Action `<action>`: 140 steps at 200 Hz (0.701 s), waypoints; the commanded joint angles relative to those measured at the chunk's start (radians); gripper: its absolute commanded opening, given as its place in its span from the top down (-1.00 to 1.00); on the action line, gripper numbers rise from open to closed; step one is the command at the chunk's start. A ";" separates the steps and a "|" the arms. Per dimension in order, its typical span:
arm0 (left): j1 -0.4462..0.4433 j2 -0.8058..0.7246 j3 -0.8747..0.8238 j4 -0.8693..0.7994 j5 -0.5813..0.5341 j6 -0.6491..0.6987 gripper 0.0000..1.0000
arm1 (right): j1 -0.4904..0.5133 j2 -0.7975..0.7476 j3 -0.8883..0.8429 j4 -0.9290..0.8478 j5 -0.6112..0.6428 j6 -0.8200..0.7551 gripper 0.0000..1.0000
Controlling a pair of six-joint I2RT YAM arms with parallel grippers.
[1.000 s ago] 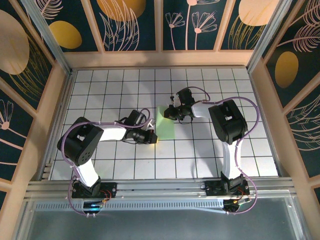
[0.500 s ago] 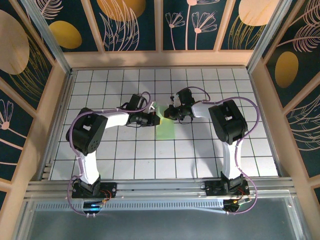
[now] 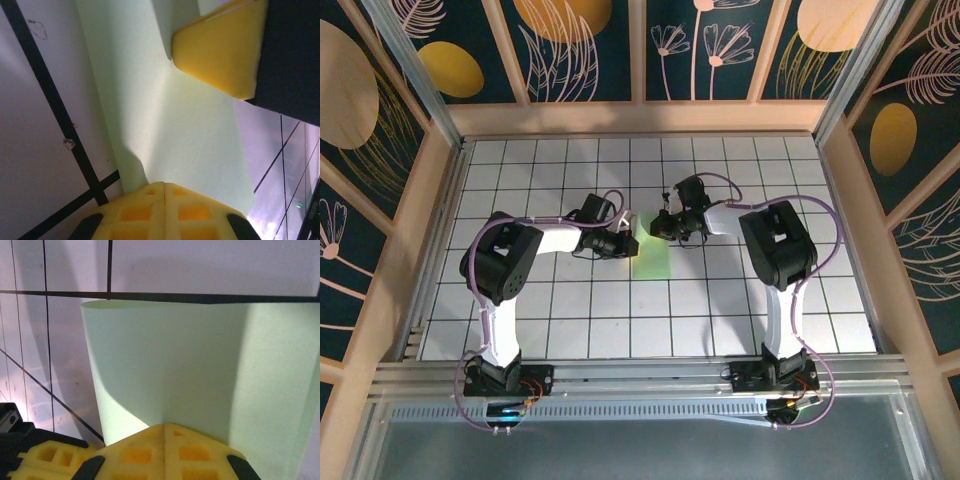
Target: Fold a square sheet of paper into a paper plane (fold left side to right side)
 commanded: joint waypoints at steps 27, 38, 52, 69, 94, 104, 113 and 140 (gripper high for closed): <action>-0.020 0.016 -0.041 -0.072 -0.090 0.033 1.00 | 0.003 -0.169 -0.070 -0.074 0.025 -0.008 1.00; -0.023 0.014 -0.043 -0.068 -0.093 0.027 1.00 | 0.011 -0.203 -0.115 -0.076 0.025 0.000 1.00; -0.025 0.011 -0.048 -0.060 -0.093 0.016 1.00 | 0.026 -0.234 -0.164 -0.076 0.027 0.012 1.00; -0.026 0.010 -0.047 -0.055 -0.091 0.008 1.00 | 0.052 -0.243 -0.215 -0.058 0.020 0.035 1.00; -0.029 0.005 -0.044 -0.042 -0.078 -0.004 1.00 | 0.080 -0.214 -0.258 -0.010 -0.001 0.070 1.00; -0.029 0.001 -0.043 -0.037 -0.071 -0.013 1.00 | 0.089 -0.204 -0.266 -0.007 0.007 0.074 1.00; -0.028 -0.006 -0.041 -0.030 -0.064 -0.024 1.00 | 0.102 -0.199 -0.276 -0.001 0.013 0.079 1.00; -0.028 -0.030 -0.021 -0.024 -0.045 -0.051 0.98 | 0.104 -0.186 -0.309 0.003 0.025 0.086 1.00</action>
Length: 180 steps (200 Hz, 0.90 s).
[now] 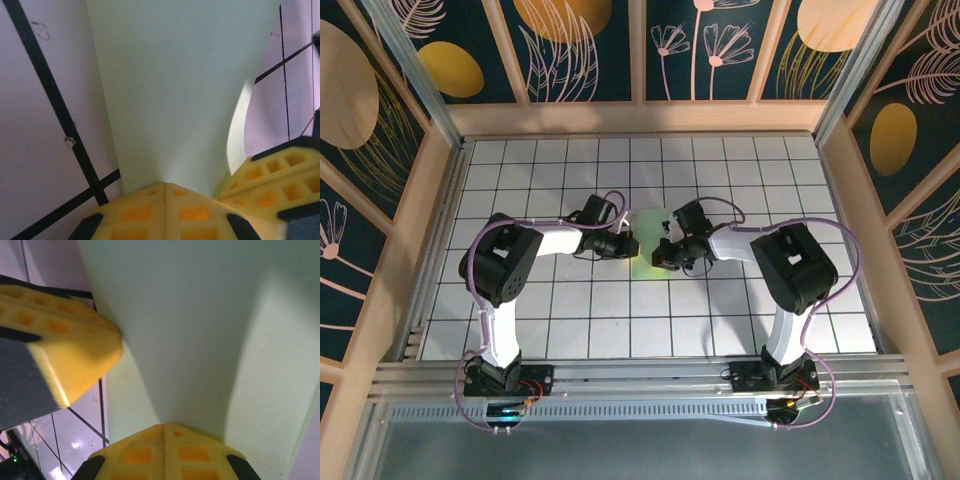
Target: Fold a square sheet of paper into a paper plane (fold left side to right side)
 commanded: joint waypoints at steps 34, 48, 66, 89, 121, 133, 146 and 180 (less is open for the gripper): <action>0.001 -0.014 0.031 0.030 0.064 -0.095 0.97 | 0.003 0.043 -0.040 -0.023 0.057 -0.012 1.00; 0.004 0.006 0.055 0.041 0.076 -0.097 0.98 | -0.002 0.051 -0.039 -0.041 0.079 -0.029 1.00; 0.006 0.032 0.083 0.039 0.083 -0.092 0.98 | -0.010 0.063 -0.035 -0.057 0.095 -0.049 1.00; 0.012 0.057 0.103 0.038 0.078 -0.079 0.98 | -0.010 0.071 -0.030 -0.074 0.115 -0.067 1.00; 0.023 0.087 0.123 0.037 0.067 -0.067 0.98 | -0.008 0.089 -0.022 -0.097 0.130 -0.086 1.00; 0.025 0.095 0.128 0.035 0.061 -0.060 0.99 | -0.009 0.094 -0.020 -0.102 0.137 -0.092 1.00; 0.030 0.102 0.130 0.032 0.052 -0.054 0.99 | -0.008 0.096 -0.017 -0.105 0.143 -0.094 1.00; 0.044 0.115 0.126 0.032 0.022 -0.047 0.99 | -0.010 0.107 -0.009 -0.130 0.162 -0.109 1.00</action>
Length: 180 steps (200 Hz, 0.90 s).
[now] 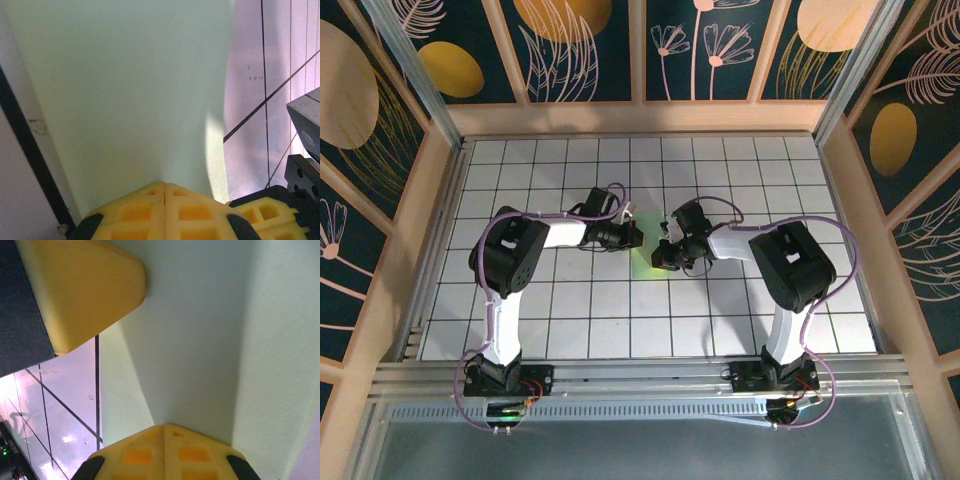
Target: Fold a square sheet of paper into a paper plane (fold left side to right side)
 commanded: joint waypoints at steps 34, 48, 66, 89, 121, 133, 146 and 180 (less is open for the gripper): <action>0.034 0.027 0.016 -0.005 -0.065 0.033 0.99 | -0.034 0.088 -0.028 -0.140 0.188 -0.053 1.00; 0.043 0.031 0.021 -0.008 -0.076 0.036 0.99 | -0.037 0.089 -0.033 -0.142 0.191 -0.056 1.00; 0.056 0.043 0.037 -0.015 -0.087 0.042 0.99 | -0.041 0.088 -0.037 -0.140 0.193 -0.055 1.00; 0.072 0.060 0.073 -0.035 -0.109 0.055 0.99 | -0.043 0.090 -0.042 -0.137 0.194 -0.055 1.00; 0.096 0.094 0.139 -0.079 -0.149 0.061 0.99 | -0.045 0.091 -0.045 -0.137 0.192 -0.057 1.00; 0.104 0.104 0.160 -0.086 -0.155 0.060 0.99 | -0.045 0.091 -0.046 -0.136 0.191 -0.057 1.00; 0.115 0.120 0.182 -0.093 -0.161 0.060 0.99 | -0.045 0.090 -0.048 -0.135 0.189 -0.056 1.00; 0.142 0.152 0.230 -0.103 -0.172 0.058 0.99 | -0.045 0.089 -0.054 -0.128 0.185 -0.052 1.00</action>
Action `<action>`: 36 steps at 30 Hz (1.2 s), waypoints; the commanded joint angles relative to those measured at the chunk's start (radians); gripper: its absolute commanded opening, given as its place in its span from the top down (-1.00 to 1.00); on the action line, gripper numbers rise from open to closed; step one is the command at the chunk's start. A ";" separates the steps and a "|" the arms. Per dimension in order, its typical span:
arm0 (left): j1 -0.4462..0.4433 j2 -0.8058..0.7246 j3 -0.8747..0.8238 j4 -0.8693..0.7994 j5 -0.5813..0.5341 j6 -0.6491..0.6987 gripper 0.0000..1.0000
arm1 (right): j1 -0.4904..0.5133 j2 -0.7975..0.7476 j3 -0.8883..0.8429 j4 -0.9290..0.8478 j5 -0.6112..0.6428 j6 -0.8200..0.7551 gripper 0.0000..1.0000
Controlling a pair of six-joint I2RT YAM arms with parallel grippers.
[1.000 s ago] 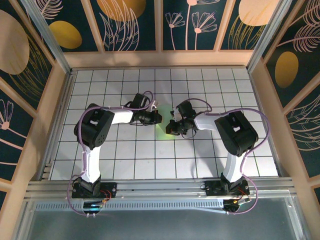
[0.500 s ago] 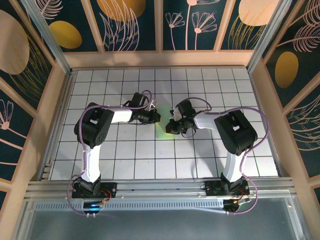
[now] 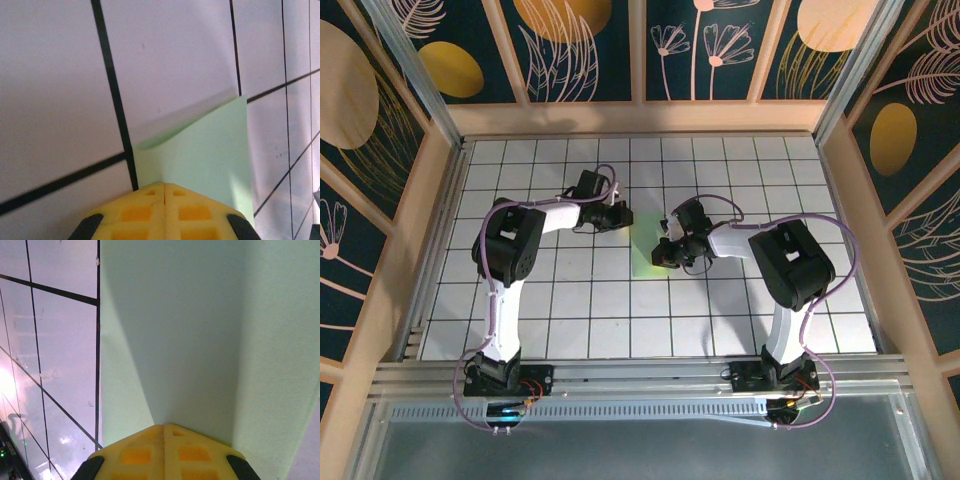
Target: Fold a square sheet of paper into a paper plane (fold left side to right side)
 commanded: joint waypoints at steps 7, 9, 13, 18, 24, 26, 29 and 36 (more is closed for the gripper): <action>0.048 0.082 0.076 -0.041 -0.091 0.023 0.99 | -0.030 0.073 -0.065 -0.128 0.178 -0.017 1.00; 0.050 0.092 0.094 -0.047 -0.089 0.024 0.99 | -0.030 0.072 -0.064 -0.127 0.175 -0.017 1.00; 0.050 0.104 0.123 -0.053 -0.090 0.026 0.99 | -0.030 0.069 -0.062 -0.120 0.168 -0.008 1.00; 0.050 0.087 0.124 -0.049 -0.095 0.032 0.99 | -0.030 0.065 -0.067 -0.096 0.145 0.013 1.00; 0.049 -0.042 0.037 -0.010 -0.112 0.035 0.99 | -0.028 0.042 -0.079 -0.049 0.105 0.052 1.00; 0.048 -0.103 -0.020 0.005 -0.099 0.026 0.99 | -0.025 0.035 -0.080 -0.033 0.096 0.063 1.00; 0.030 -0.191 -0.124 0.012 -0.082 0.009 0.99 | -0.024 0.031 -0.076 -0.028 0.093 0.068 1.00; -0.078 -0.263 -0.272 0.096 0.004 -0.084 0.99 | -0.021 0.037 -0.068 -0.031 0.097 0.068 1.00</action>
